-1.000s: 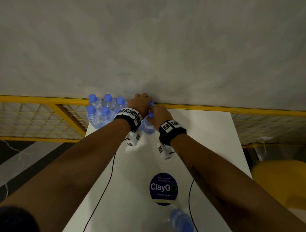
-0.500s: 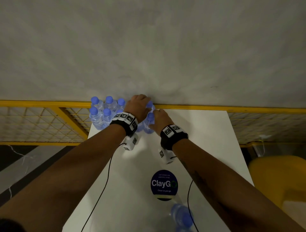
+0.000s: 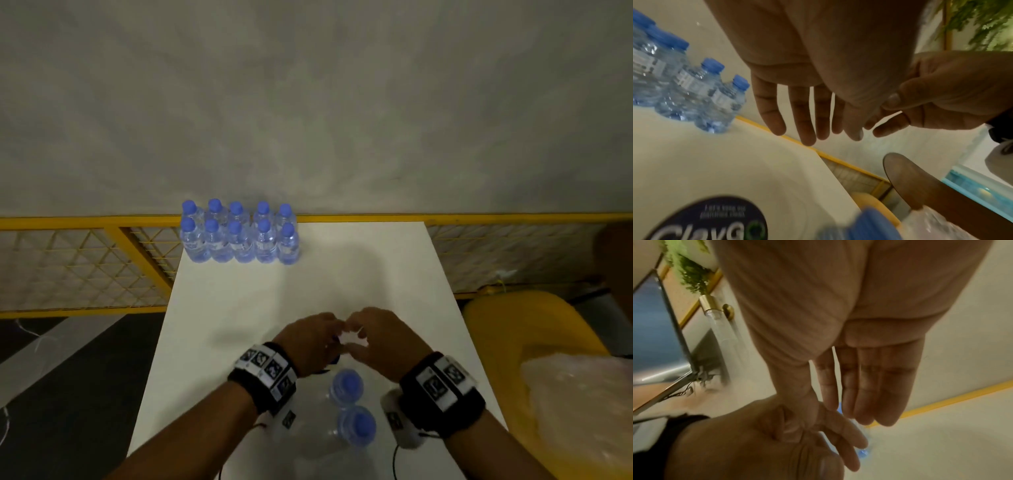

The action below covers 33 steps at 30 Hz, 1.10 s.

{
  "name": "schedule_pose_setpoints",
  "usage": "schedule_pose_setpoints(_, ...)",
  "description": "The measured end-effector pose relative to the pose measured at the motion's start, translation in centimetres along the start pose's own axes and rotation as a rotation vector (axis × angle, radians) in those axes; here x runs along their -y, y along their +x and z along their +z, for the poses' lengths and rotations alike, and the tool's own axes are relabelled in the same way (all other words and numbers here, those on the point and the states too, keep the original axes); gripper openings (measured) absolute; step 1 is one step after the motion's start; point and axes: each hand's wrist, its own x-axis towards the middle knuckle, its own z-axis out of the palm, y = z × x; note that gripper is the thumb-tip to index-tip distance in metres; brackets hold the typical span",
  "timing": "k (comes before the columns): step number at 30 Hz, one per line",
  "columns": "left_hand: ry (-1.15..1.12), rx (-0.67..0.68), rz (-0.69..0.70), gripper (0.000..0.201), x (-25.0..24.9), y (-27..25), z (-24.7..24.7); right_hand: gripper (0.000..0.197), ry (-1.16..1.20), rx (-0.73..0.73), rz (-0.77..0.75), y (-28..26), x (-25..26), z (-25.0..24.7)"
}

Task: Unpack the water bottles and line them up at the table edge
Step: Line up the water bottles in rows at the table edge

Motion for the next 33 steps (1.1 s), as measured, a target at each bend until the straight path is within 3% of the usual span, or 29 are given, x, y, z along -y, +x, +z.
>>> schedule_pose_setpoints(3, 0.095, 0.122, 0.012, 0.037, -2.7, -1.4, 2.8, 0.027, -0.098, 0.138, 0.040, -4.9, -0.4, 2.7)
schedule_pose_setpoints(6, 0.177, 0.150, -0.022, 0.037, -4.4, -2.3, 5.0, 0.036, -0.104, 0.225, 0.104, -8.8, -0.6, 5.2)
schedule_pose_setpoints(10, 0.244, 0.128, -0.057, 0.040, -4.2, -2.7, 7.3, 0.048, -0.120, 0.204, 0.083, -10.7, -1.7, 8.6)
schedule_pose_setpoints(16, 0.331, 0.152, -0.083, 0.036, -2.9, -1.6, 8.9, 0.033, -0.227, 0.105, 0.070, -9.6, -4.1, 12.7)
schedule_pose_setpoints(24, 0.264, -0.059, -0.146, 0.022, -2.5, 4.6, -0.3, 0.016, -0.098, 0.189, 0.062, -7.9, -4.0, 11.1)
schedule_pose_setpoints(28, 0.317, -0.157, -0.198, 0.022, -0.1, 10.4, -7.3, 0.024, -0.090, 0.238, 0.073, -7.5, -3.8, 10.8)
schedule_pose_setpoints(33, 0.470, -0.110, -0.283, 0.019, 5.3, 18.1, -14.3, 0.037, -0.109, 0.347, 0.144, -5.7, -2.7, 9.5)
